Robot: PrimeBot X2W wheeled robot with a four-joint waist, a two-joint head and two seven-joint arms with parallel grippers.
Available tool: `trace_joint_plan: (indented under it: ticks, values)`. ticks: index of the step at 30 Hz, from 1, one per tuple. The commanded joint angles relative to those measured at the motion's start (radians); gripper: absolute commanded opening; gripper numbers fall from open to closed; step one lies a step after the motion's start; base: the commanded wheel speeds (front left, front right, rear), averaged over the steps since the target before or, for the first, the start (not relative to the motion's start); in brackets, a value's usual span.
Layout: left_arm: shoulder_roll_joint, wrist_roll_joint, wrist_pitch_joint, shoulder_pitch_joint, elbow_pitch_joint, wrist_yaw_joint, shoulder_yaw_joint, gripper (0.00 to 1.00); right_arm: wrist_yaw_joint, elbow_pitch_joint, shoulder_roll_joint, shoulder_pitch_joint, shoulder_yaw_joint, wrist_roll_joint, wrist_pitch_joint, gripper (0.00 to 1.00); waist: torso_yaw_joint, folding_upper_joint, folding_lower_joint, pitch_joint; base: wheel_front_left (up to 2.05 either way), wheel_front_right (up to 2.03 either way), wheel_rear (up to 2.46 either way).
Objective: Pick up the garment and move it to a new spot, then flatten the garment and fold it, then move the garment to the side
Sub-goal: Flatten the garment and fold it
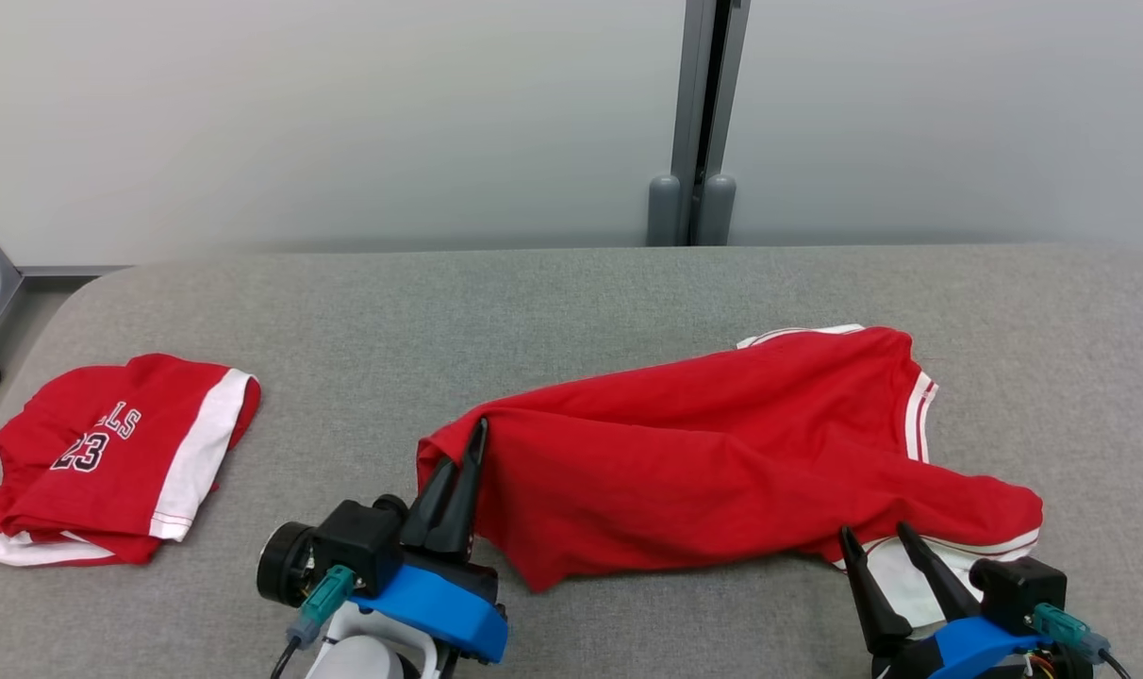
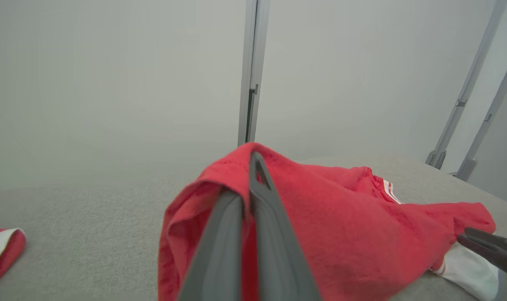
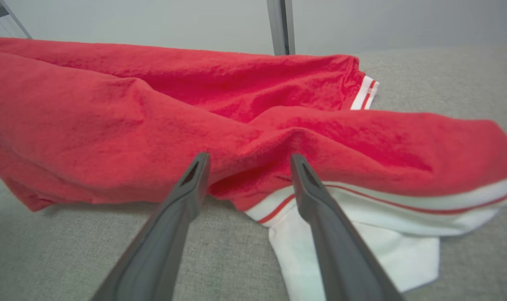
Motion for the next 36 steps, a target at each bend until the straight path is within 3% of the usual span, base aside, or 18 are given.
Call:
trace_joint_plan:
  ticks: [1, 8, 18, 19, 20, 21, 26, 36]
  values:
    - [0.004, 0.007, -0.003, -0.007, 0.012, -0.008, 0.011, 0.0, 0.0, -0.001, 0.003, 0.002, 0.001, -0.006, -0.003, 1.0, -0.003, 0.0, 0.0002, 0.008, 0.0, 0.0, 0.0]
    - [0.018, 0.048, -0.003, -0.149, 0.112, -0.003, 0.088, 0.0, 0.0, -0.015, -0.027, -0.05, 0.03, 0.0, -0.003, 1.0, -0.063, 0.0, 0.0002, 0.103, 0.0, 0.0, 0.0]
    - [0.01, 0.101, -0.003, -0.429, 0.369, 0.106, 0.18, 0.0, 0.0, -0.038, -0.068, -0.12, 0.069, 0.021, -0.003, 1.0, -0.149, 0.0, 0.0002, 0.223, 0.0, 0.0, 0.0]
    - [0.009, 0.1, -0.003, -0.435, 0.4, 0.123, 0.189, 0.35, 0.0, -0.039, -0.067, -0.124, 0.072, 0.022, -0.003, 1.0, -0.153, 0.0, 0.0002, 0.227, 0.0, 0.0, 0.0]
    - [0.008, 0.09, -0.003, -0.441, 0.43, 0.131, 0.197, 0.93, 0.0, -0.039, -0.067, -0.128, 0.075, 0.024, -0.003, 1.0, -0.156, 0.0, 0.0002, 0.229, 0.0, 0.0, 0.0]
    - [0.006, 0.083, -0.003, -0.455, 0.442, 0.142, 0.204, 1.0, 0.0, -0.036, -0.065, -0.13, 0.078, 0.024, -0.003, 1.0, -0.158, 0.0, 0.0002, 0.23, 0.0, 0.0, 0.0]
    - [0.002, 0.059, -0.003, -0.43, 0.517, 0.168, 0.228, 1.0, 0.0, -0.024, -0.053, -0.134, 0.088, 0.03, -0.003, 1.0, -0.144, 0.0, 0.0002, 0.212, 0.0, 0.0, 0.0]
    - [-0.001, -0.008, -0.003, -0.303, 0.518, 0.11, 0.175, 1.0, 0.0, -0.019, -0.04, -0.112, 0.099, 0.028, -0.003, 1.0, -0.089, 0.0, 0.0002, 0.161, 0.0, 0.0, 0.0]
